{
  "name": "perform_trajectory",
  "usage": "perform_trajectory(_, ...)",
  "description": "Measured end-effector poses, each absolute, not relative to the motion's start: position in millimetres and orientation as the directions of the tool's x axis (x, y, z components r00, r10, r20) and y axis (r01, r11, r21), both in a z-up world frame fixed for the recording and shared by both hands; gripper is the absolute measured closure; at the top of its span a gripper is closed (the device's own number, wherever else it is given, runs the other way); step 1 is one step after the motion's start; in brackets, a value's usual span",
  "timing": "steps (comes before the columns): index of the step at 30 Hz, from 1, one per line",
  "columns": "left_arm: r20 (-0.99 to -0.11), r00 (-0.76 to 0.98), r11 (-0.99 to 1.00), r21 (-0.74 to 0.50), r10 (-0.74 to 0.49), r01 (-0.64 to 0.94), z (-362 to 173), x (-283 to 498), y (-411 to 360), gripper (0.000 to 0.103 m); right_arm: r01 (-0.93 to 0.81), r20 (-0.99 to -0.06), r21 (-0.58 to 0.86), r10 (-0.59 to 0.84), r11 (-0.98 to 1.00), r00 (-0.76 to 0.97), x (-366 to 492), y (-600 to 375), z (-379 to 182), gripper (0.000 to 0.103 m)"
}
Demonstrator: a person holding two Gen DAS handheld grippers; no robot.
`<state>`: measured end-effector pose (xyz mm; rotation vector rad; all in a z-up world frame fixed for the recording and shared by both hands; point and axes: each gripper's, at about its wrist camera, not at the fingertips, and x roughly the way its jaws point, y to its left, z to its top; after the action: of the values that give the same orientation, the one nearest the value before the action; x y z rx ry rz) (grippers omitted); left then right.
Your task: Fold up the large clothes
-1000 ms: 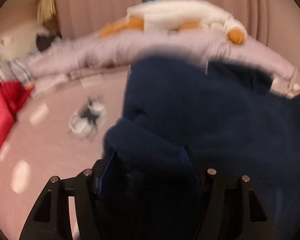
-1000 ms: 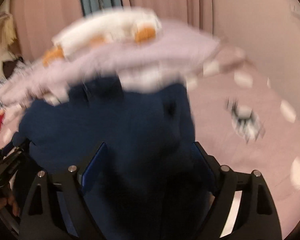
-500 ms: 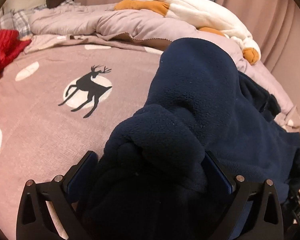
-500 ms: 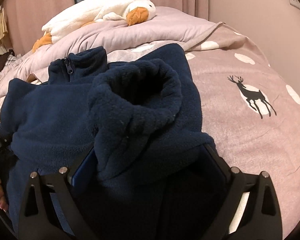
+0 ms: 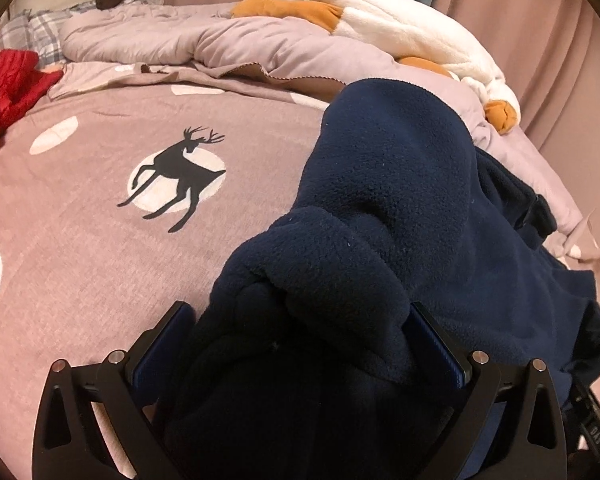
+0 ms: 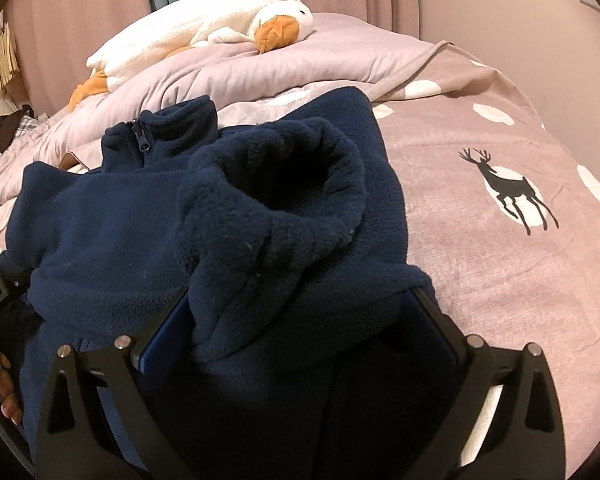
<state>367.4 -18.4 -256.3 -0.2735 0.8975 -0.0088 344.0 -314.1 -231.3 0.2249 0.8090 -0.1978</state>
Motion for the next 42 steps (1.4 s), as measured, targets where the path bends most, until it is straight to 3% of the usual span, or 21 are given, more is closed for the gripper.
perform_trajectory(4, -0.761, 0.625, 0.969, -0.246, -0.171, -0.034, -231.6, 333.6, -14.9, 0.0, 0.219, -0.726, 0.187, -0.016, 0.958, 0.687, 324.0, -314.7, -217.7, 0.002)
perform_trajectory(6, -0.73, 0.664, 0.976, -0.219, -0.164, 0.001, -210.8, 301.5, -6.7, 0.0, 0.186, -0.709, 0.324, 0.108, 0.928, 0.697, 294.8, -323.2, -208.2, 0.002)
perform_trajectory(8, -0.676, 0.73, 0.976, -0.209, -0.1, -0.06, -183.1, 255.4, 16.3, 0.0, 0.188, -0.663, 0.444, 0.18, 0.876, 0.727, 257.3, -334.1, -199.7, 0.002)
perform_trajectory(10, -0.571, 0.811, 0.947, -0.312, -0.13, -0.068, -162.8, 208.9, 45.8, 0.0, 0.246, -0.591, 0.561, 0.174, 0.79, 0.788, 196.1, -353.5, -193.5, 0.0)
perform_trajectory(13, -0.553, 0.812, 0.892, -0.442, -0.188, -0.094, -156.1, 169.2, 82.8, 0.0, 0.319, -0.549, 0.658, 0.145, 0.682, 0.823, 114.5, -372.9, -201.5, 0.0)
perform_trajectory(15, -0.568, 0.789, 0.858, -0.502, -0.237, -0.104, -164.5, 150.1, 98.1, 0.0, 0.369, -0.562, 0.663, 0.108, 0.651, 0.82, 71.8, -376.9, -212.7, 0.0)
perform_trajectory(19, -0.576, 0.786, 0.836, -0.527, -0.222, -0.15, -192.1, 114.3, 105.8, 0.0, 0.423, -0.599, 0.632, 0.063, 0.65, 0.798, 32.8, -376.8, -229.2, 0.0)
perform_trajectory(25, -0.614, 0.728, 0.784, -0.596, -0.305, -0.174, -245.2, 83.6, 101.3, 0.0, 0.313, -0.5, 0.73, 0.161, 0.608, 0.851, -0.5, -350.2, -241.5, 0.0)
perform_trajectory(28, -0.58, 0.759, 0.814, -0.569, -0.294, -0.12, -244.9, 70.5, 88.3, 0.0, 0.274, -0.464, 0.746, 0.178, 0.607, 0.867, -8.0, -330.0, -244.6, 0.0)
perform_trajectory(31, -0.554, 0.723, 0.757, -0.65, -0.412, -0.067, -246.8, 70.9, 83.6, 0.0, 0.17, -0.366, 0.835, 0.297, 0.523, 0.882, -5.0, -308.6, -253.9, 0.0)
perform_trajectory(37, -0.532, 0.639, 0.7, -0.714, -0.555, 0.014, -246.7, 72.9, 61.1, 0.0, 0.154, -0.35, 0.861, 0.347, 0.484, 0.87, 8.0, -289.3, -251.8, 0.0)
perform_trajectory(42, -0.461, 0.594, 0.588, -0.808, -0.66, 0.026, -248.3, 71.1, 56.3, 0.0, 0.108, -0.316, 0.894, 0.442, 0.435, 0.839, 13.2, -268.2, -250.9, 0.0)
